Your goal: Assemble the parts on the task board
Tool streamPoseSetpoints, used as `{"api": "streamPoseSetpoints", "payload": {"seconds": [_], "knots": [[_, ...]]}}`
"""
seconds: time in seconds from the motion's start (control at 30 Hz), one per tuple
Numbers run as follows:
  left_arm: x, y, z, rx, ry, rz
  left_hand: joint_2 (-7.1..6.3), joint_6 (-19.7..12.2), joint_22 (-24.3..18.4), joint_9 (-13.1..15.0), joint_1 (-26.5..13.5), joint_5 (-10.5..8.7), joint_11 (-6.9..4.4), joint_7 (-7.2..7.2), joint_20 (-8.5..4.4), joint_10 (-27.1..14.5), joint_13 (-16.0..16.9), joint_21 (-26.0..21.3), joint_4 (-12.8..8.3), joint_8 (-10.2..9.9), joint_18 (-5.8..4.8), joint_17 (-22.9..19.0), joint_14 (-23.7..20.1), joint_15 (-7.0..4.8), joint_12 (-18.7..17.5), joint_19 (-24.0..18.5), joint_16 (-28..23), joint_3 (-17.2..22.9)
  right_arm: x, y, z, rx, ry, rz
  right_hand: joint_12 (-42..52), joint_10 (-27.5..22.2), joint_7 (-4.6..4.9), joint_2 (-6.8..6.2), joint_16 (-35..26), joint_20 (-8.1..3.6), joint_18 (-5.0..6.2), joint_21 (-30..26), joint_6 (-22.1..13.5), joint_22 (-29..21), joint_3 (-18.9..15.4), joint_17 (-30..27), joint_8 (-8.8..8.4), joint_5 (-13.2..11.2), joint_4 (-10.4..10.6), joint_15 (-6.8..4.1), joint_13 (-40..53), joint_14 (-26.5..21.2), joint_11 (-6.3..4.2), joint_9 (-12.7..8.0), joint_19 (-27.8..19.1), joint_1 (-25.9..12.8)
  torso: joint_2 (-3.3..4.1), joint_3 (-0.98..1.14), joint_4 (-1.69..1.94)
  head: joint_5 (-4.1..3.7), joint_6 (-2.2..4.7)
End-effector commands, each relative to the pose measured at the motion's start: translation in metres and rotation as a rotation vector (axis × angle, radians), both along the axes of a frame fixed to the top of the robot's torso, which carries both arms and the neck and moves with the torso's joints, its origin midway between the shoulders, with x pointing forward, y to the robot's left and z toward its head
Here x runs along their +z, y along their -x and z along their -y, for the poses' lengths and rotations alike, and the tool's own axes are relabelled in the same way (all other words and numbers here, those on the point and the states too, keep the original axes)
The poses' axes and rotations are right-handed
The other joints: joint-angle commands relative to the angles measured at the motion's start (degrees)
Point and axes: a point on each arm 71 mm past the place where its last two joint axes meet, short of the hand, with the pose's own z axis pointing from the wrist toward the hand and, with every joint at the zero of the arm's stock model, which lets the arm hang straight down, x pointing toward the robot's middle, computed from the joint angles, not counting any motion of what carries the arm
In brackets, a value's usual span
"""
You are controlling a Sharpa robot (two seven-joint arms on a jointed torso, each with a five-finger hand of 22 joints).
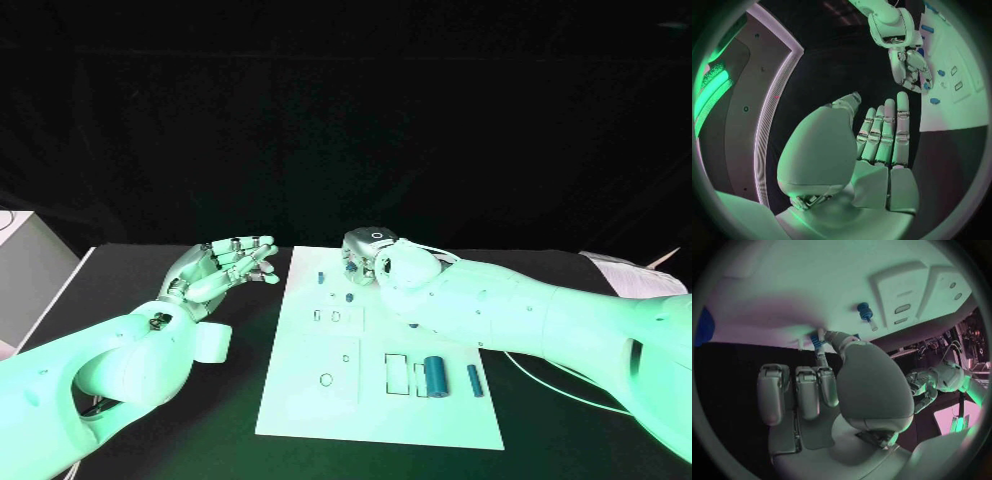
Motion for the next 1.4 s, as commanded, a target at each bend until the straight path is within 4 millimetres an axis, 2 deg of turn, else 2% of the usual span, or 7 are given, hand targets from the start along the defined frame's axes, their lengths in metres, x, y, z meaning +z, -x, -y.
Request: {"api": "streamPoseSetpoints", "payload": {"seconds": [0.03,0.2,0.53,0.93,1.13,1.2,1.4], "knots": [[0.001,0.001,0.002,-0.017,0.004,0.006,0.05,-0.5,0.1,-0.1,0.2,-0.15,0.02,1.31,-0.05,-0.4,0.0,0.4,0.1,-0.2,0.52,-0.1,-0.5,-0.14,0.0,-0.6,0.3,0.1,0.001,0.000,0.001,0.000,0.000,0.004,0.1,2.0,-0.18,-0.25,0.4,0.09,-1.16,0.3,0.4,9.1,0.7,14.0,0.26,0.1,-0.4,-0.04,11.8,5.9,-0.32,0.1,3.9,-0.1,-0.01,0.02,-0.03,0.01,0.04],[0.001,0.001,0.002,-0.017,0.003,0.004,0.04,-0.6,0.1,-0.1,0.2,-0.15,0.03,1.31,-0.04,-0.4,0.0,0.4,0.1,-0.2,0.52,-0.1,-0.5,-0.12,0.0,-0.7,0.3,0.1,0.004,0.001,0.000,0.028,-0.032,0.043,0.2,2.3,-0.35,1.08,0.4,-0.03,-1.21,0.5,0.9,9.4,3.4,14.1,0.85,-1.4,-1.6,-0.18,12.0,6.0,-0.48,0.6,4.0,-0.1,-0.03,0.03,-0.02,-0.03,0.03],[0.001,0.001,0.001,-0.016,0.002,0.004,0.04,-0.6,0.2,-0.1,0.2,-0.16,0.06,1.34,-0.01,-0.5,0.0,0.5,0.1,-0.3,0.52,-0.1,-0.6,-0.10,0.0,-0.8,0.4,0.0,0.012,0.004,-0.003,0.090,-0.104,0.132,0.0,2.2,-0.71,4.21,0.5,-0.25,-1.34,0.9,0.7,10.0,7.3,14.5,2.32,-8.5,-3.7,-0.43,11.9,6.1,-0.81,2.2,4.1,-2.1,0.00,0.03,-0.02,-0.10,0.15],[0.001,0.000,0.001,-0.015,0.002,0.004,0.07,-0.7,0.2,-0.2,0.1,-0.16,0.09,1.38,0.02,-0.6,0.0,0.6,0.2,-0.3,0.52,-0.2,-0.7,-0.07,-0.1,-0.9,0.4,0.0,0.016,0.005,0.002,0.103,-0.140,0.179,-0.2,2.0,-0.79,5.88,0.6,-0.31,-1.41,1.1,0.2,10.4,9.5,14.9,3.04,-10.9,-4.1,-0.51,11.7,6.1,-0.88,3.0,4.2,-3.2,0.00,0.01,0.01,-0.16,0.29],[0.001,0.000,0.001,-0.014,0.002,0.003,0.07,-0.7,0.2,-0.2,0.1,-0.16,0.09,1.38,0.02,-0.6,0.0,0.6,0.2,-0.3,0.52,-0.2,-0.7,-0.07,-0.1,-0.9,0.4,0.0,0.017,0.004,0.014,0.104,-0.147,0.184,-0.3,1.8,-0.62,3.36,0.7,-0.27,-1.43,1.2,-0.5,10.5,8.9,14.9,3.30,-9.8,-5.8,-0.41,11.6,6.2,-0.73,3.4,4.3,-3.9,-0.05,0.01,0.00,-0.08,0.26],[0.001,0.000,0.000,-0.014,0.001,0.003,0.10,-0.7,0.3,-0.2,0.1,-0.16,0.11,1.40,0.05,-0.6,0.0,0.7,0.2,-0.3,0.52,-0.2,-0.7,-0.05,-0.1,-1.0,0.5,0.0,0.018,0.006,0.020,0.110,-0.162,0.188,-0.3,1.8,-0.06,1.36,0.7,-0.07,-1.47,1.3,-2.3,10.6,7.9,15.0,2.27,-7.9,-6.5,-0.10,11.6,6.2,-0.30,3.1,4.3,-4.5,-0.04,0.03,-0.06,-0.01,0.34],[0.001,0.001,-0.001,-0.012,0.000,0.003,0.10,-0.7,0.3,-0.2,0.1,-0.16,0.11,1.40,0.05,-0.6,0.0,0.7,0.2,-0.3,0.52,-0.2,-0.7,-0.05,-0.1,-1.0,0.5,0.0,0.026,0.012,0.038,0.127,-0.239,0.193,-1.5,0.1,0.48,-0.89,0.6,0.36,-1.44,1.2,-3.5,10.5,6.2,14.8,1.10,-8.6,-6.6,0.37,10.2,6.1,0.21,2.7,4.3,-5.7,-0.06,0.10,-0.23,0.19,0.38]]}}
